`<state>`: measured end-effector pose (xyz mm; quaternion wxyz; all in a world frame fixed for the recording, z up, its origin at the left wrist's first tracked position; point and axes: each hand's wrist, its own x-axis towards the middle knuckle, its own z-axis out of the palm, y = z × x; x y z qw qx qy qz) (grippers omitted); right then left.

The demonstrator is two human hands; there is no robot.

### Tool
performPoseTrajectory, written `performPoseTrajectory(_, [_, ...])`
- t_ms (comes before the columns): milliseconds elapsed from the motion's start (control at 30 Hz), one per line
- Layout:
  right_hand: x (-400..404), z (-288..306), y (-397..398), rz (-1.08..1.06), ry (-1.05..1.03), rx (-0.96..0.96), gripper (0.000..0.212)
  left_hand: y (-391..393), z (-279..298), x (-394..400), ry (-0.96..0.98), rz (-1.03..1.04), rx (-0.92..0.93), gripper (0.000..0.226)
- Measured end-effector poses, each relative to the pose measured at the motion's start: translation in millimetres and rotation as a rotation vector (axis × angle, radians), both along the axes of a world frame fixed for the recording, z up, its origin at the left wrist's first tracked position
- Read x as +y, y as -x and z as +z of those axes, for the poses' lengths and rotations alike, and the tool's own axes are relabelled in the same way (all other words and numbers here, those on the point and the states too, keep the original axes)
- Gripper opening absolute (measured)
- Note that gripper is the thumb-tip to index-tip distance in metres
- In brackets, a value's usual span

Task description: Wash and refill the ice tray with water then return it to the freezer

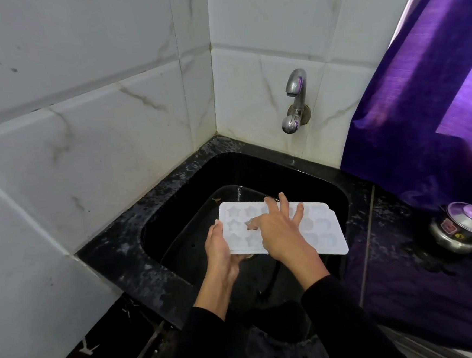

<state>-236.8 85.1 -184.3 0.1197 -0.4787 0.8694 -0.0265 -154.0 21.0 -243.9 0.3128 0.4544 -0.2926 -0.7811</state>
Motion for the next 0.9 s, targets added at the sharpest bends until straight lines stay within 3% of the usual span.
performPoseTrajectory(633, [-1.2,-1.6,-3.6,0.011,-0.010,0.015,0.061,1.0,-3.9,-0.9,-0.013,0.001,-0.003,0.039])
performPoseTrajectory(900, [-6.5,-4.5,-8.0,0.057,0.120,-0.008,0.061,0.5,-4.5,-2.1,0.000,0.000,0.015,0.040])
